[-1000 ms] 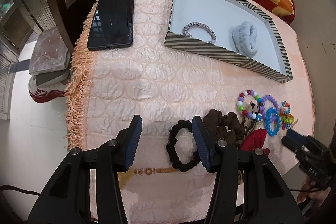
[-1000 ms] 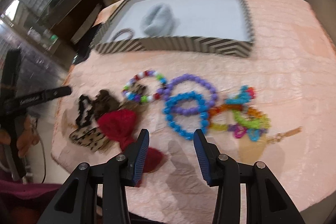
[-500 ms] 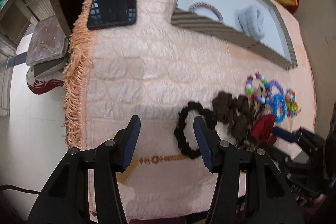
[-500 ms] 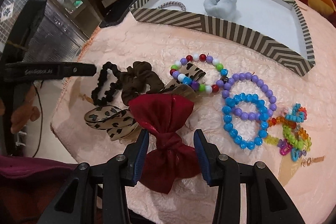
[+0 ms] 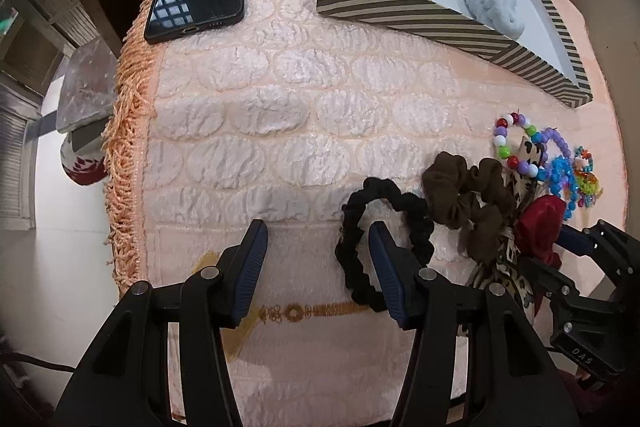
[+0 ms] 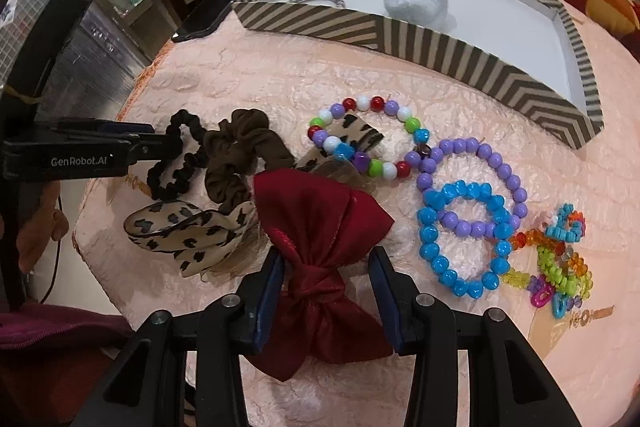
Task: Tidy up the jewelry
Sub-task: 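Grasp the red bow with the right tool while the left tool grasps the black scrunchie, then carry the red bow and black scrunchie into the tray and release both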
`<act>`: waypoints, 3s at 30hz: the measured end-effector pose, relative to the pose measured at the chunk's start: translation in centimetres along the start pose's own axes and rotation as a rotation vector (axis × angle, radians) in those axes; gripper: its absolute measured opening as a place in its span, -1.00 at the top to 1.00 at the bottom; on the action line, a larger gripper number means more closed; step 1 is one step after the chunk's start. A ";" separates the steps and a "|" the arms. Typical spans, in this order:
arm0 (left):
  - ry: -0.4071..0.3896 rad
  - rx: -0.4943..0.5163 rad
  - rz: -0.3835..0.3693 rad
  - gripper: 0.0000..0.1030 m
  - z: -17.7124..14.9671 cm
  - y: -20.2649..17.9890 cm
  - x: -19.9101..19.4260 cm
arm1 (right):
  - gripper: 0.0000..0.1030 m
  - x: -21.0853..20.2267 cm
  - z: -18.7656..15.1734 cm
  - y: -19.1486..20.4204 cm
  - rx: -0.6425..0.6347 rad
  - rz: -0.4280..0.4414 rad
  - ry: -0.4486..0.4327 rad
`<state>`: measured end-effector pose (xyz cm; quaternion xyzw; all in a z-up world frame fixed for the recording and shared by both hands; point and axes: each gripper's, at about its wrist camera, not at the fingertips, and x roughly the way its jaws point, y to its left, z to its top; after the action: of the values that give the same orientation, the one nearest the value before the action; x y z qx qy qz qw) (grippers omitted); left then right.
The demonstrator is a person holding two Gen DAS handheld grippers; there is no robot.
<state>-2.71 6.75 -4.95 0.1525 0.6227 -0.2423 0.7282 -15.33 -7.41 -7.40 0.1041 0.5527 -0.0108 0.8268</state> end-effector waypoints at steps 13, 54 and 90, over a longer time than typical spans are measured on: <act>-0.065 0.036 -0.043 0.91 0.7 -1.0 -1.4 | 0.73 -4.5 0.2 -2.4 0.083 0.073 -0.116; -0.304 0.104 0.002 0.91 15.2 -6.8 -7.6 | 0.72 -7.3 13.9 -10.8 0.154 -0.061 -0.250; -0.152 0.000 0.063 0.42 20.7 -4.7 1.3 | 0.20 -0.3 16.5 -14.0 0.190 -0.041 -0.125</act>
<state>12.13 -8.28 -2.15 0.1533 0.5605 -0.2303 0.7806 -2.25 -24.19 -3.27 0.1698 0.4984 -0.0869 0.8457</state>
